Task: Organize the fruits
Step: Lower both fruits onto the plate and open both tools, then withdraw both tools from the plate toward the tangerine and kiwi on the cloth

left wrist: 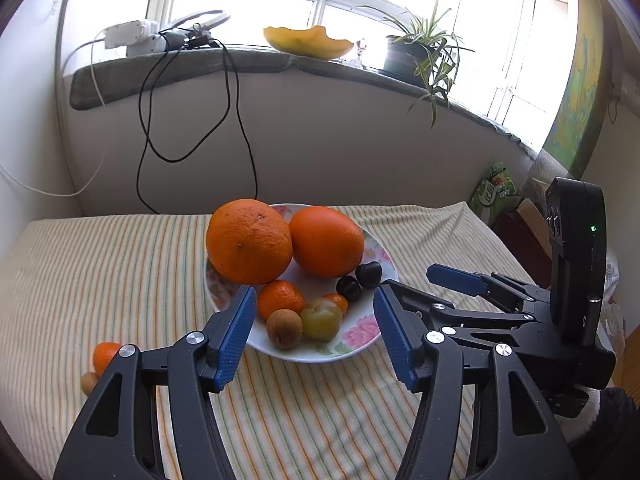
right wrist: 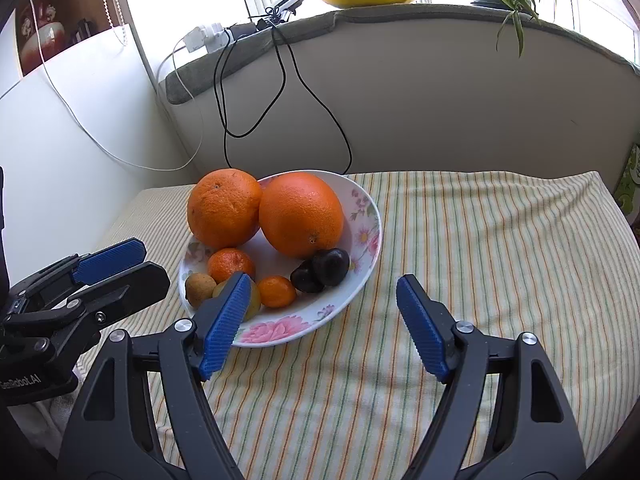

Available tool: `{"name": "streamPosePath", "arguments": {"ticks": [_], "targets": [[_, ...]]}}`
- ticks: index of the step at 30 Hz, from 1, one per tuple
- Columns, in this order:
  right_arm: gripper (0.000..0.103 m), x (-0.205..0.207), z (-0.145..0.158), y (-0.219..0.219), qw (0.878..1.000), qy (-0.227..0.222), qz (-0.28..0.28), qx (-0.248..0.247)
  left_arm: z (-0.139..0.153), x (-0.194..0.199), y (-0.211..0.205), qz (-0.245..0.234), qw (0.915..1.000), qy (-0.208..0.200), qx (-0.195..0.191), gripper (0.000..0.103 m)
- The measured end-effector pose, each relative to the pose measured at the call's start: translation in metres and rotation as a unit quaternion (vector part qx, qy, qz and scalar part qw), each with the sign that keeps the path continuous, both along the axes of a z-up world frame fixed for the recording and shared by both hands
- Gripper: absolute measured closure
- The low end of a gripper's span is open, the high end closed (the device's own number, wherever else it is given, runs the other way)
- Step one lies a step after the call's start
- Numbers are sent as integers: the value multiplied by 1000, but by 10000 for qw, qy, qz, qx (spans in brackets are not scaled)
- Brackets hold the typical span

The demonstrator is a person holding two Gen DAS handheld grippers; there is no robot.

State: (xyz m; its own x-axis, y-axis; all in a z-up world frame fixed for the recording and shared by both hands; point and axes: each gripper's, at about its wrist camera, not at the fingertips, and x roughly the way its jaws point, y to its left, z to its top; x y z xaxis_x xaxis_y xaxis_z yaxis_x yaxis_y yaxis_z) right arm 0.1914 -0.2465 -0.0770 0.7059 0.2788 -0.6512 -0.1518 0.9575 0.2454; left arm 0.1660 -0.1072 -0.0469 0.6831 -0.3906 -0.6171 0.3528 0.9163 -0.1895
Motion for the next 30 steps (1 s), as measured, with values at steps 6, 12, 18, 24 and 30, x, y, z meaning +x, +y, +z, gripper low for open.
{"name": "streamPosePath", "arguments": {"ticks": [6,12,18,24,30], "targets": [[22,-5,3,3,10000,-20,10,2,4,-6,5,54,10000,-6,-9,39],[19,-14,8,8,10000,-69,32,24,8,-13,10,118,9999,-41,-41,37],[19,-19,11,15,9999,-74,107,51,12,-21,17,184,9998,-92,-70,37],[19,-25,14,25,9997,-78,208,62,16,-29,26,258,9995,-139,-110,37],[10,-30,16,39,9993,-76,351,89,18,-36,38,368,9991,-157,-149,37]]}}
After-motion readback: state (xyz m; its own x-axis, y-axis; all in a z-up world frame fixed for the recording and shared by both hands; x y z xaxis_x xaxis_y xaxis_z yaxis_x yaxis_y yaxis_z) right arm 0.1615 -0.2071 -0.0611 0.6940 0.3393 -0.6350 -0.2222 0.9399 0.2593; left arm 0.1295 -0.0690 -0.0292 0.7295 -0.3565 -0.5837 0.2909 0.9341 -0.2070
